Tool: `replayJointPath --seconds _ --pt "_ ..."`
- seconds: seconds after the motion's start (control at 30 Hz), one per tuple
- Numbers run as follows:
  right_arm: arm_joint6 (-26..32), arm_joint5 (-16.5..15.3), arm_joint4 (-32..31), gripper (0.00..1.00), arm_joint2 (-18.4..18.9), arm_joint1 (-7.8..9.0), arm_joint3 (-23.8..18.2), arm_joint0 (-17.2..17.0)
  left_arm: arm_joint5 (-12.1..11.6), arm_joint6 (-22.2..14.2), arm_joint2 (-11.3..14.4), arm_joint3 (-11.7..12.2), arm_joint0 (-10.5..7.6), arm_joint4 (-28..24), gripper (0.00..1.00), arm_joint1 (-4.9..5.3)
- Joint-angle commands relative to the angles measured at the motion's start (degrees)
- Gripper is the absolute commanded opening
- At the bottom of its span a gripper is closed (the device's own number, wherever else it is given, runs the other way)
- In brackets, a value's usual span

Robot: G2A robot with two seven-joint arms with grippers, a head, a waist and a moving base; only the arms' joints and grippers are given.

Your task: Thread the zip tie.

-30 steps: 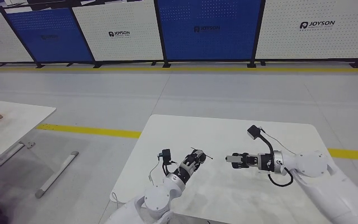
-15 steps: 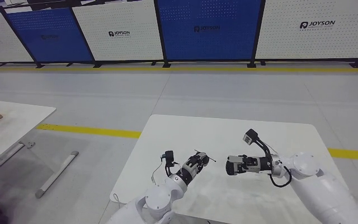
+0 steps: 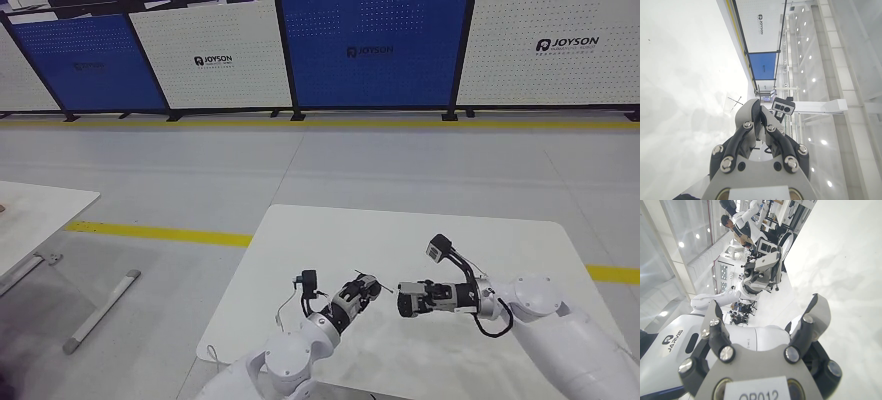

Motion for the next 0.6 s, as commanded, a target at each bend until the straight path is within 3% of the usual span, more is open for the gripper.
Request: replayJointPath --seconds 0.0,0.07,0.33,0.5,0.53,0.57 --pt "1.12 -0.75 1.98 1.00 -0.81 -0.90 1.84 0.81 0.18 1.21 0.58 0.62 -0.59 0.01 0.00 -0.42" --pt "0.96 -0.76 2.01 1.00 -1.08 -1.18 2.72 1.15 0.00 2.64 0.91 1.23 -1.04 0.47 0.00 -0.76" --pt "0.04 -0.52 1.88 1.00 -0.94 -1.18 2.30 0.67 -0.39 2.28 0.80 1.49 -0.97 0.62 0.00 -0.84" --pt "-0.33 -0.41 2.74 1.00 1.60 -0.66 2.00 -1.09 -1.38 1.57 0.52 1.84 -0.88 0.74 0.00 -1.26" --pt "-0.24 -0.16 2.54 0.89 1.81 -0.62 1.96 -1.24 -1.37 1.52 0.45 1.91 -0.91 0.75 0.00 -1.34" --pt "-0.25 0.02 2.44 0.67 2.01 -0.61 1.94 -1.37 -1.36 1.49 0.39 1.97 -0.91 0.76 0.00 -1.41"
